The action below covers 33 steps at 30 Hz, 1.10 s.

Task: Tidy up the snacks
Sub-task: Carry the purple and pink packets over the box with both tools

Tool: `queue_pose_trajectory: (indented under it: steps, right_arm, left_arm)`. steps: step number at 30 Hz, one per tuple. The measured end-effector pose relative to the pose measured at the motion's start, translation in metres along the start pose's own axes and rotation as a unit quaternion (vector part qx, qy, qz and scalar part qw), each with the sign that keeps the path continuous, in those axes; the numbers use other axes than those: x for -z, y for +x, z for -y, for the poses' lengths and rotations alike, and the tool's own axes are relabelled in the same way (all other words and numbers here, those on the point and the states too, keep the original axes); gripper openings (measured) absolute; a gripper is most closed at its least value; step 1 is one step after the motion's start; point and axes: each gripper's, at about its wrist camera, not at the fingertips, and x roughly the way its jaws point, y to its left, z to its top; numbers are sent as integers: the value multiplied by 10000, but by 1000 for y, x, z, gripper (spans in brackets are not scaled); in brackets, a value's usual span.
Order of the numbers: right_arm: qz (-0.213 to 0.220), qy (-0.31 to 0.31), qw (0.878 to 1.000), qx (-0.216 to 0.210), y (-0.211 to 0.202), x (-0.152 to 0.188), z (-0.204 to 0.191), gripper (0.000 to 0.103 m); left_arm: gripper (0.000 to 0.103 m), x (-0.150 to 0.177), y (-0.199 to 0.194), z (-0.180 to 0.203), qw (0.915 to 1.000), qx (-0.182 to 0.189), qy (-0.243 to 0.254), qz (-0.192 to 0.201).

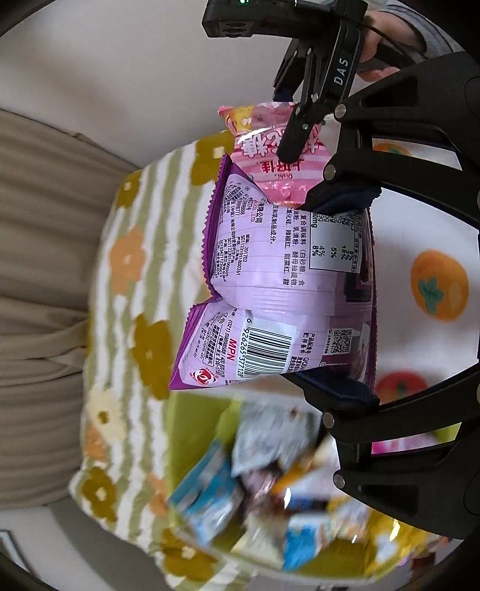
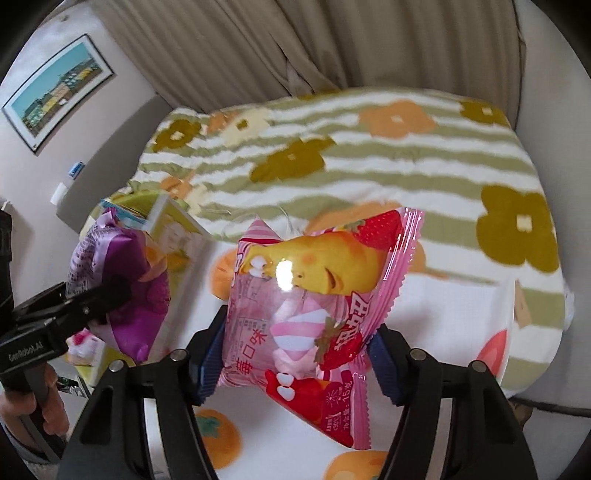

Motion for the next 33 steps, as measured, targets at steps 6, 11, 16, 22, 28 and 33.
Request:
queue_pose_trajectory:
  steps: [6, 11, 16, 22, 28, 33]
  right_arm:
    - [455, -312, 9984, -147, -26, -22, -71, 64]
    - [671, -514, 9959, -331, -25, -35, -132, 64]
    - [639, -696, 9945, -452, -6, -43, -184, 64]
    - [499, -700, 9950, -510, 22, -45, -227, 64]
    - [413, -554, 9968, -389, 44, -43, -252, 64]
    - [383, -378, 9983, -242, 53, -36, -261, 64]
  left_arm:
    - [68, -13, -54, -56, 9992, -209, 12, 331]
    - [68, -15, -83, -111, 9980, -374, -107, 490]
    - [68, -5, -95, -165, 9971, -554, -255, 456]
    - [68, 13, -90, -222, 9977, -528, -370, 188]
    - [77, 26, -76, -251, 9993, -337, -189, -15]
    - [102, 34, -63, -262, 9994, -335, 117, -45]
